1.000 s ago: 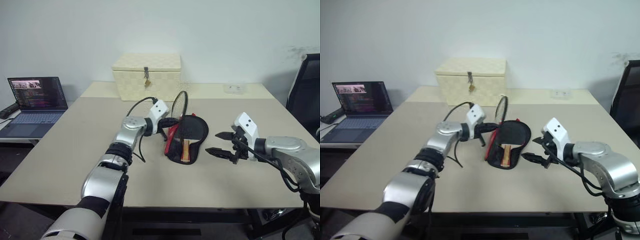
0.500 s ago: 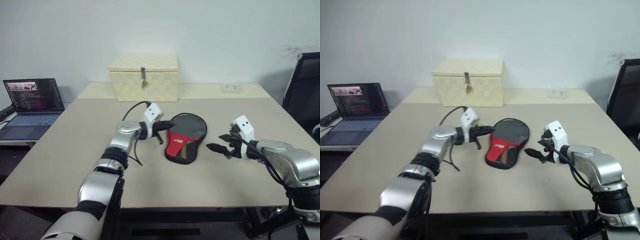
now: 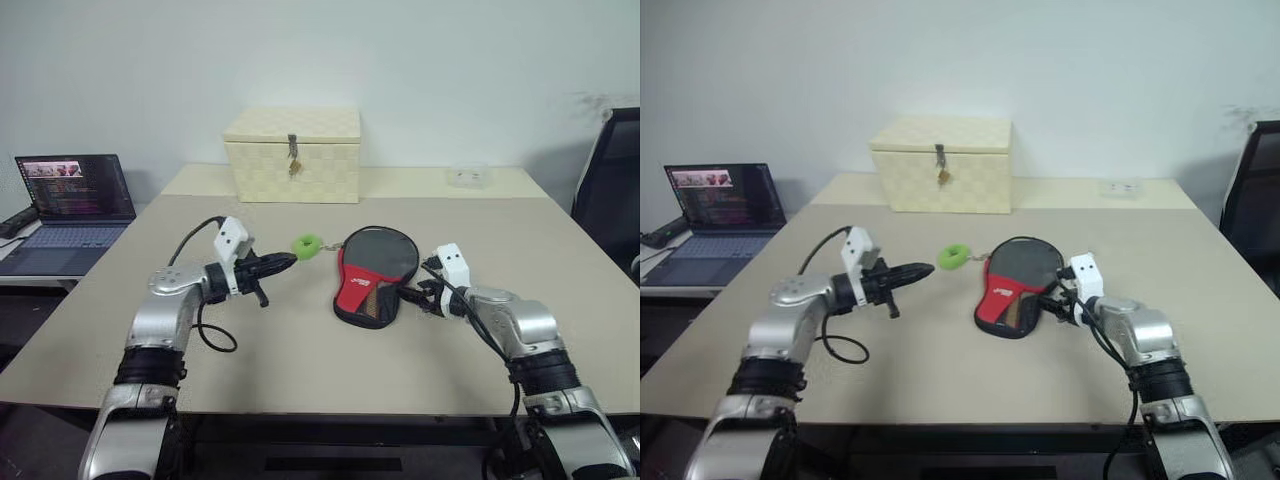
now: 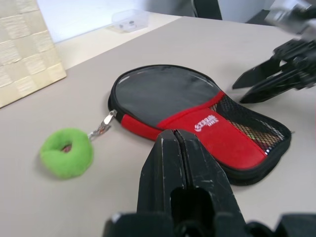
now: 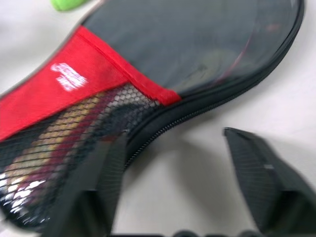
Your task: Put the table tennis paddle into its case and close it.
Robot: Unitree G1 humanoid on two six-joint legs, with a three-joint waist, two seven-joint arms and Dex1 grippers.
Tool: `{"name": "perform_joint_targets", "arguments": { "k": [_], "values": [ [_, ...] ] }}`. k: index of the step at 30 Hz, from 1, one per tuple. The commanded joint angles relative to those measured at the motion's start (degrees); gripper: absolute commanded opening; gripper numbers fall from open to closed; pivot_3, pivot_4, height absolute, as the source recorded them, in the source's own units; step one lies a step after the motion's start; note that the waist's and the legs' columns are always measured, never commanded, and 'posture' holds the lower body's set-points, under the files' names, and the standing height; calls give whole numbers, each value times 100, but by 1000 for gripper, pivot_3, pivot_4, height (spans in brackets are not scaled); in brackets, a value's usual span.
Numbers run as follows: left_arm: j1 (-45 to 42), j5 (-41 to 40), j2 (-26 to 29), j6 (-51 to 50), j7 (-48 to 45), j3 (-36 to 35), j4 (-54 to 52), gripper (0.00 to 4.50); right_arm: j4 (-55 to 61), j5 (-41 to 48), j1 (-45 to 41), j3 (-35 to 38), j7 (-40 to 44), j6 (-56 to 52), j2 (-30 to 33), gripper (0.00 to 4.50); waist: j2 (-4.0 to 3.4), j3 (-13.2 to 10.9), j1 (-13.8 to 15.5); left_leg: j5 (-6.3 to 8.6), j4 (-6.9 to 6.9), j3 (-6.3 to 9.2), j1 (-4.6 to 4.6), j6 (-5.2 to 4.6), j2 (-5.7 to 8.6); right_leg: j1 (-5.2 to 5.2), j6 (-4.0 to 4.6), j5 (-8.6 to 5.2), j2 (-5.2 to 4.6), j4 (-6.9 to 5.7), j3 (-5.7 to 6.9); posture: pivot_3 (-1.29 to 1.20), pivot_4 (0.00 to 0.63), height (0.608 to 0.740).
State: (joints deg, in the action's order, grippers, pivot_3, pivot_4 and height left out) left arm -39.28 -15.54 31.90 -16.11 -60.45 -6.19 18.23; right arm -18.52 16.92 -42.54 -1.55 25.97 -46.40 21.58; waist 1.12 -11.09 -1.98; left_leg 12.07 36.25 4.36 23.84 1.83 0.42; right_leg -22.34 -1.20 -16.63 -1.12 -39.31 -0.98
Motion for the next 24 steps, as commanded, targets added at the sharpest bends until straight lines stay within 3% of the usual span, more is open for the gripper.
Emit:
{"name": "perform_joint_targets", "arguments": {
  "k": [1, 7, 10, 16, 24],
  "values": [
    [133, -211, 152, -234, 201, -166, -612, 0, -252, -120, -263, -27, 101, 250, -97, 2092, 0, 0, 3, 0, 1, -1, 0, 0, 0, 0, 0, 0, 0, -1, 0, 0, 150, 740],
    [328, -320, 210, -454, 423, -203, -994, 0, -605, -293, -423, -154, 208, 425, -382, 2092, 0, 0, -12, 0, 1, -10, -8, 0, -4, 0, 1, 0, 1, -12, -4, 0, 150, 740],
    [343, -343, 260, -499, 483, -215, -1046, 0, -631, -378, -477, -46, 141, 498, -306, 2656, 0, 0, -44, 0, 1, -9, -12, 0, -6, 0, 1, 0, 1, -17, -10, 0, 150, 740],
    [394, -385, 332, -521, 548, -211, -1106, 0, -254, -482, -324, -32, 319, 342, 35, 4471, -1, 0, -45, 0, 1, -10, -12, 0, -3, -1, 1, -1, 1, -17, -10, 0, 150, 740],
    [317, -465, 410, -532, 514, -288, -959, 0, 143, 415, -318, 783, 337, -862, -194, 4471, 0, 0, -44, 0, 1, -9, -11, 0, -6, 0, 2, -1, 0, -16, -9, 0, 150, 740]
  ]
}}
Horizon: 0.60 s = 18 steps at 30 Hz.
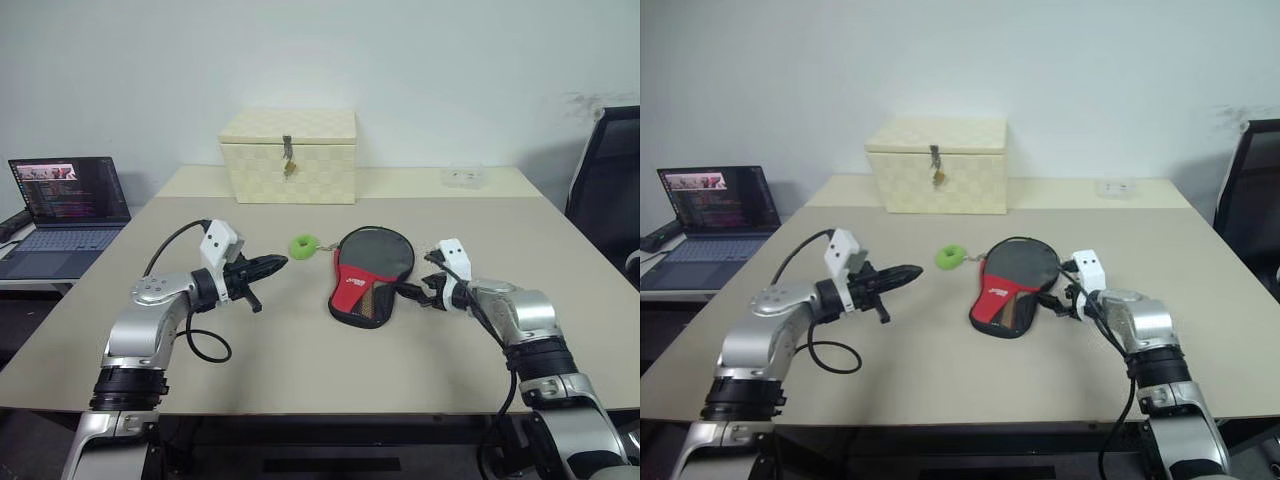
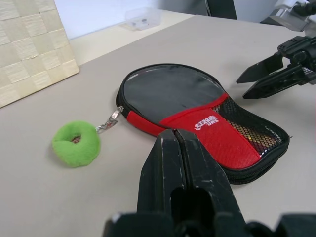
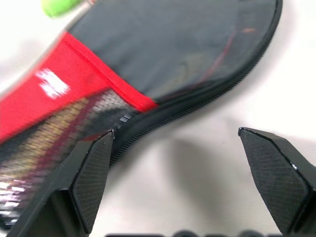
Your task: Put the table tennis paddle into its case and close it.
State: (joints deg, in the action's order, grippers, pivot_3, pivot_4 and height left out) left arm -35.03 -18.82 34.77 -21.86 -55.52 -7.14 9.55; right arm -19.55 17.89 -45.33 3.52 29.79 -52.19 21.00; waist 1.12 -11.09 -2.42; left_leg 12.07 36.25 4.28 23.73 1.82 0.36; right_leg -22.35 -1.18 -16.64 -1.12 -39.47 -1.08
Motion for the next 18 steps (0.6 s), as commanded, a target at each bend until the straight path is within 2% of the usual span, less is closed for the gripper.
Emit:
{"name": "perform_joint_targets", "arguments": {
  "k": [1, 7, 10, 18],
  "values": [
    [-126, -151, 135, 42, 23, -188, -78, 0, 261, 332, 4, 283, -74, -326, -184, 4471, 0, 0, -1, 0, 0, 0, 0, 0, 0, 0, 0, 0, 0, 0, -1, 0, 150, 740],
    [-177, -175, 167, 59, 9, -155, -34, 0, 187, 94, 188, 93, -342, -119, -499, 4471, 0, 1, 6, 0, 0, -1, 1, 0, 2, 0, 0, 0, 0, 0, 0, 0, 150, 740],
    [-186, -167, 175, 77, 5, -135, -30, 0, -155, -256, 144, -209, -525, 348, -674, 4471, 2, 2, -17, 0, 0, -3, -7, 0, 0, 1, 0, 0, 1, -5, -4, 0, 150, 740],
    [-167, -153, 183, 123, 9, -135, -25, 0, -690, -579, -161, -672, -369, 845, -984, 4471, 10, 7, -98, -1, -2, -30, -68, -1, -4, 24, -1, -1, 4, -44, -44, 0, 150, 740]
  ]
}}
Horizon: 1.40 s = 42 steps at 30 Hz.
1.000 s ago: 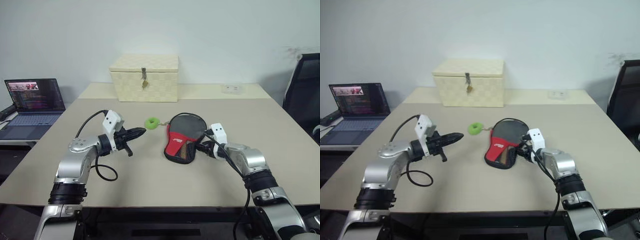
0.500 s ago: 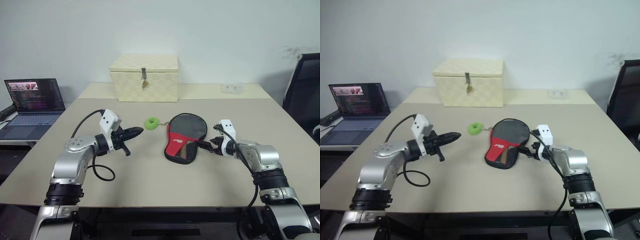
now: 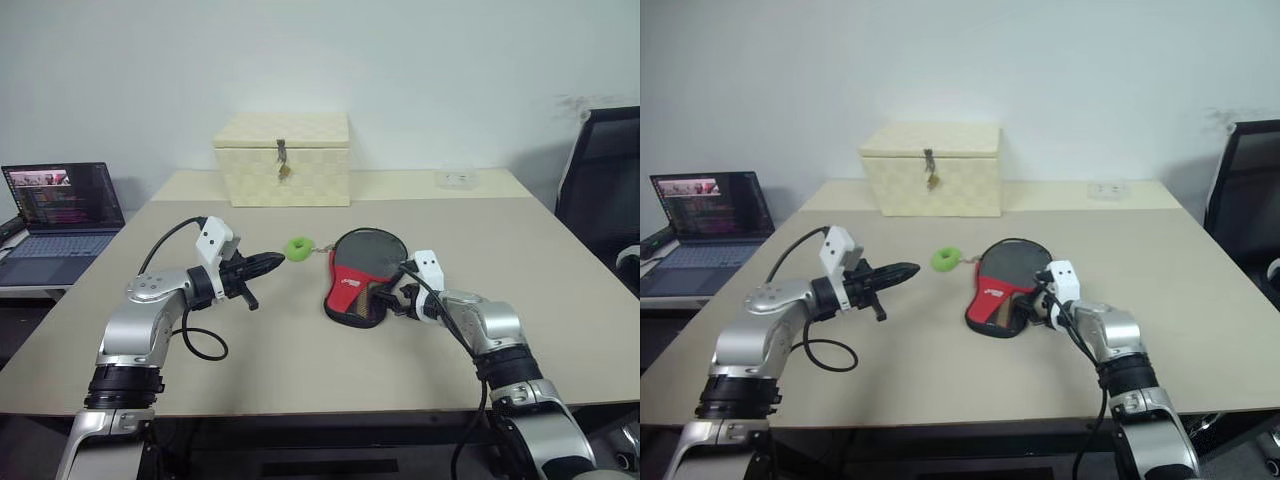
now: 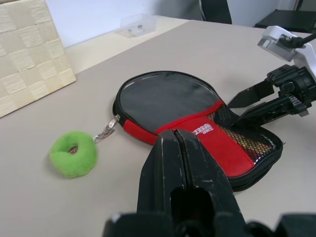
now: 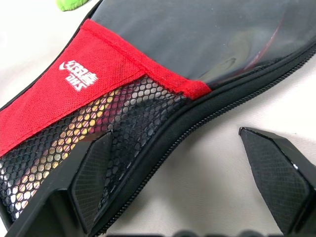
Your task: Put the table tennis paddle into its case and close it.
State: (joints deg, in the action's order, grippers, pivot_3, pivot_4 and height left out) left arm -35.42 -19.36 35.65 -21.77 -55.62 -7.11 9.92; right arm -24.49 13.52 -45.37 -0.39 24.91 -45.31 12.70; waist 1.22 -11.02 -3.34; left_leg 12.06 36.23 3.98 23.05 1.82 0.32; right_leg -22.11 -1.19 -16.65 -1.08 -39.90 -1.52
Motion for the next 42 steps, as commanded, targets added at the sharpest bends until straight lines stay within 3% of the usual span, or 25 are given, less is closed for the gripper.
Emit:
{"name": "perform_joint_targets", "arguments": {
  "k": [1, 14, 17, 24, 29, 36, 42],
  "values": [
    [-115, -98, 93, 120, 23, -139, -70, 0, -289, -220, -206, -387, 165, 257, -203, 4471, 1, 1, -11, 0, -6, -12, -11, 0, -2, 1, 0, 0, 1, -3, -18, 0, 150, 740],
    [-51, -91, 85, 179, 57, -140, -93, 0, -1154, -511, -695, -529, 488, 771, -772, 4471, 14, 8, -217, 2, -20, -83, -33, -1, -46, -17, 8, 5, 29, -6, -84, 0, 150, 740],
    [-40, -92, 86, 185, 47, -136, -90, 0, -1310, -442, -791, -391, 485, 769, -862, 3882, 14, 8, -225, 2, -20, -94, -36, -1, -70, -18, 16, 11, 52, -4, -91, 0, 150, 740],
    [75, -140, 135, 138, -34, -157, -152, 0, -1209, -207, -863, -150, 727, 399, -966, 1419, 14, 8, -226, 2, -24, -95, -37, 0, -107, -25, 19, 12, 94, -4, -93, 0, 150, 740],
    [370, -387, 301, -140, -328, -146, -456, 0, -779, -54, -761, -263, 1125, -16, -921, 23, 13, 8, -224, 3, -27, -97, -25, 0, -106, -38, 28, 17, 94, 0, -97, 0, 150, 740],
    [845, -694, 570, -524, -686, -83, -951, 0, 200, 91, -374, -555, 1514, -705, -612, 23, 14, 7, -170, 6, -37, -99, -1, 4, -104, -65, 43, 17, 92, 6, -99, 0, 150, 740],
    [1159, -833, 596, -709, -722, -39, -1292, 0, 1313, 281, 106, -639, 1654, -1358, 37, 23, 14, 7, -123, 7, -38, -94, 11, 6, -100, -65, 42, 16, 89, 25, -93, 0, 150, 740]
  ]
}}
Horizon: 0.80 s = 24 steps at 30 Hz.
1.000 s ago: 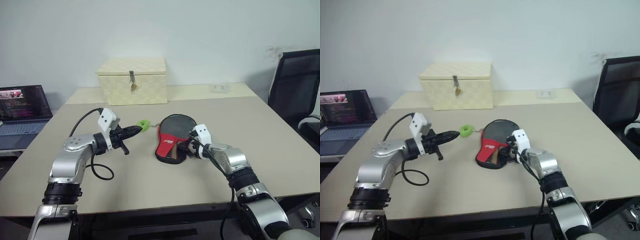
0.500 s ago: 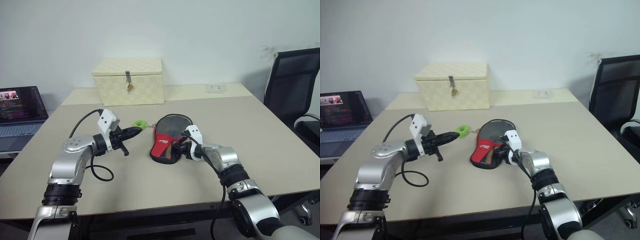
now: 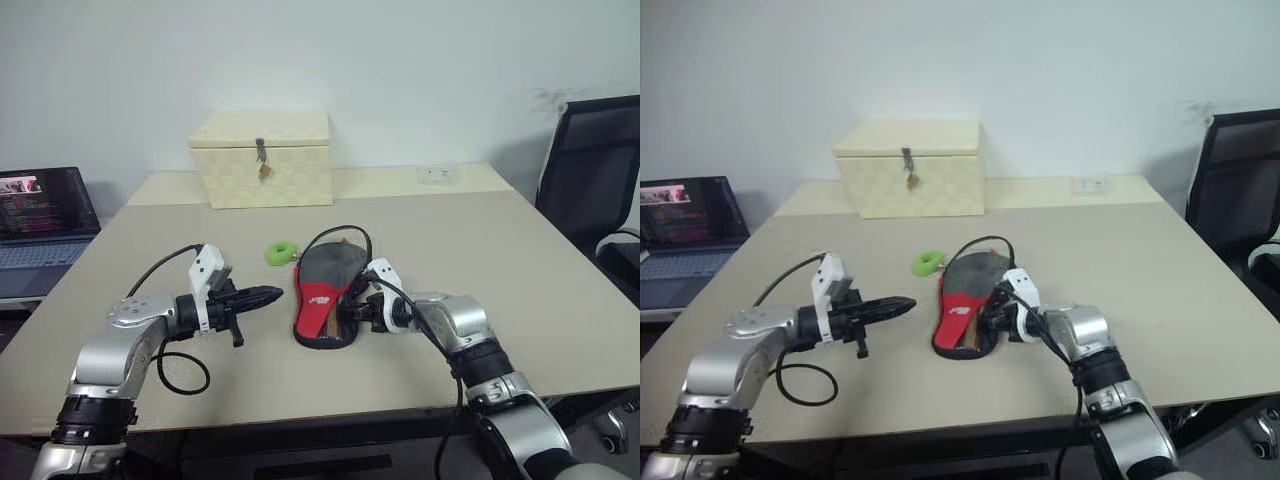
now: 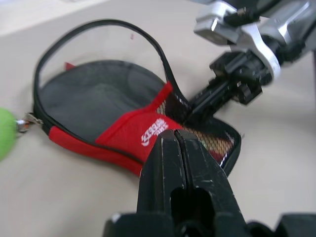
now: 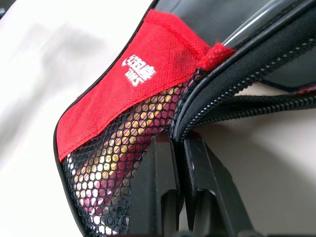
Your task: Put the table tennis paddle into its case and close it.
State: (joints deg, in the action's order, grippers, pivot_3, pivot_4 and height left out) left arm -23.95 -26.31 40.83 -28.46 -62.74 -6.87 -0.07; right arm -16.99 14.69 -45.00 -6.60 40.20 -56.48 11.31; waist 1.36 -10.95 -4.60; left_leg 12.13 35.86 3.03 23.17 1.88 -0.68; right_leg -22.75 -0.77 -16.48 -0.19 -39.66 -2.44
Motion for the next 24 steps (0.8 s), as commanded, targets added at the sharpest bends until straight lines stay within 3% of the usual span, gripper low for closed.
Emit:
{"name": "perform_joint_targets", "arguments": {
  "k": [1, 7, 13, 24],
  "values": [
    [43, -163, 75, -74, -19, -46, -340, 0, 770, 229, 160, 3, 134, -380, 298, 23, 0, 0, 13, 0, 1, 1, 2, 0, 1, 0, 0, 0, 0, 2, 1, 0, 150, 740],
    [123, -198, 92, -152, -86, 9, -436, 0, 2011, 635, 714, 130, 19, -1184, 667, 23, 0, 0, 63, 0, 0, 2, 20, 0, 0, -4, -1, -1, 0, 21, 2, 0, 150, 740],
    [122, -217, 117, -206, -195, 87, -462, 0, 3234, 1072, 1356, 371, -352, -2065, 612, 23, 1, 0, 95, 0, 7, 5, 68, 0, 0, -49, 0, 1, 0, 16, 2, 0, 150, 740],
    [87, -209, 114, -224, -251, 179, -444, 0, 3890, 1426, 1799, 605, -694, -2552, 836, 23, 1, 0, 131, 0, 8, 0, 67, 0, 3, -49, -11, -6, 2, 18, 6, 0, 150, 740]
  ]
}}
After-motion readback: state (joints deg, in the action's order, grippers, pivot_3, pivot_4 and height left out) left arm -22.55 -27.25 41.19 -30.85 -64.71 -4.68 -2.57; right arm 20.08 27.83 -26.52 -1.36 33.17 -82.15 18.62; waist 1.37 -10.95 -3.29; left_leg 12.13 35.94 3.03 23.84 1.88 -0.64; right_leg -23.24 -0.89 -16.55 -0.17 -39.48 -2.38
